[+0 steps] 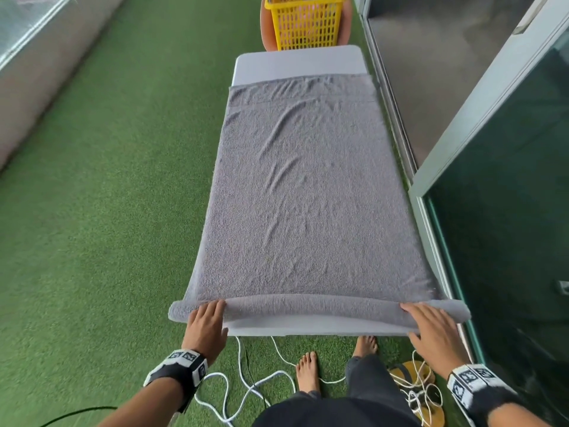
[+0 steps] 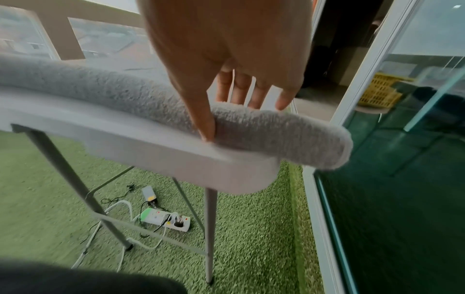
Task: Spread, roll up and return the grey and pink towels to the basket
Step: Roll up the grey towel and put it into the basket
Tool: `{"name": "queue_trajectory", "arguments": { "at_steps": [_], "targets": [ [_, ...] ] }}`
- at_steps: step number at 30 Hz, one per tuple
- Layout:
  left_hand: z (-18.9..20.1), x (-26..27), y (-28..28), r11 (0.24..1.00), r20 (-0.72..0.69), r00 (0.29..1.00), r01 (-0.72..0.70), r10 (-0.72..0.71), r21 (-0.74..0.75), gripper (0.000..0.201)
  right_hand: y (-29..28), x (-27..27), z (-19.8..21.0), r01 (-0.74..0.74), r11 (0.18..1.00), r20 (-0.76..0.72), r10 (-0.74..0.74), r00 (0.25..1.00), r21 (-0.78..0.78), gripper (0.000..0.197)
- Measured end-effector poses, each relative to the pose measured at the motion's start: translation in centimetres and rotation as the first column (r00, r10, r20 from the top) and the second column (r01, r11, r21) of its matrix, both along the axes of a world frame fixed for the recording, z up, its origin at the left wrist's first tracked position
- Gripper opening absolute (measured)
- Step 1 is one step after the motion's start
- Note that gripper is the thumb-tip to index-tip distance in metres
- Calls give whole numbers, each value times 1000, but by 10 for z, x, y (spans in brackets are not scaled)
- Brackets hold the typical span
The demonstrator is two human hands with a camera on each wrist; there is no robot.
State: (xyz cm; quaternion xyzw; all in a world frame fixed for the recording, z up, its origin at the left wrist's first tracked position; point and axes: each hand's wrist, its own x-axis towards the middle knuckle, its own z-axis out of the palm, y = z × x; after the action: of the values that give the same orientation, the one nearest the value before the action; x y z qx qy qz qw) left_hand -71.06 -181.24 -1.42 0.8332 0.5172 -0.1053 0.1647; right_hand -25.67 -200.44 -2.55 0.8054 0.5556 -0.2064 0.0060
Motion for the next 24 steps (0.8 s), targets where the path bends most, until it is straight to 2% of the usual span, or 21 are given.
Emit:
{"name": "queue_trajectory", "arguments": {
  "at_steps": [3, 5, 8, 12, 13, 15, 18, 21, 24],
  "targets": [
    [13, 17, 18, 999, -82, 997, 9, -7, 32, 42, 26, 2, 19, 9, 999, 17, -9, 1000, -39, 49],
    [17, 28, 34, 992, -135, 990, 49, -34, 113, 29, 44, 8, 25, -23, 1000, 80, 23, 997, 2, 35],
    [10, 30, 51, 991, -90, 996, -12, 24, 130, 47, 61, 19, 24, 61, 996, 110, -68, 992, 67, 48],
    [3, 26, 46, 998, -74, 996, 45, -42, 34, 56, 62, 15, 16, 17, 993, 79, -8, 997, -117, 58],
    [5, 26, 43, 999, -76, 996, 39, -38, 9, 55, 59, 13, 13, 12, 992, 89, -1, 996, -126, 61],
    [5, 22, 36, 1000, -78, 997, 18, -16, 20, 39, 52, 5, 12, 27, 992, 121, -12, 993, -121, 60],
    [5, 6, 35, 998, -67, 997, -42, 46, 52, 28, 46, -13, 8, 34, 999, 97, -34, 995, 8, 49],
    [9, -3, 39, 995, -89, 992, -78, 84, 65, 23, 44, -22, 10, -10, 998, 98, 5, 995, 57, 42],
    [14, 5, 39, 999, -66, 998, -17, 20, 43, 19, 46, -8, 21, 6, 999, 133, 1, 991, -54, 31]
  ]
}}
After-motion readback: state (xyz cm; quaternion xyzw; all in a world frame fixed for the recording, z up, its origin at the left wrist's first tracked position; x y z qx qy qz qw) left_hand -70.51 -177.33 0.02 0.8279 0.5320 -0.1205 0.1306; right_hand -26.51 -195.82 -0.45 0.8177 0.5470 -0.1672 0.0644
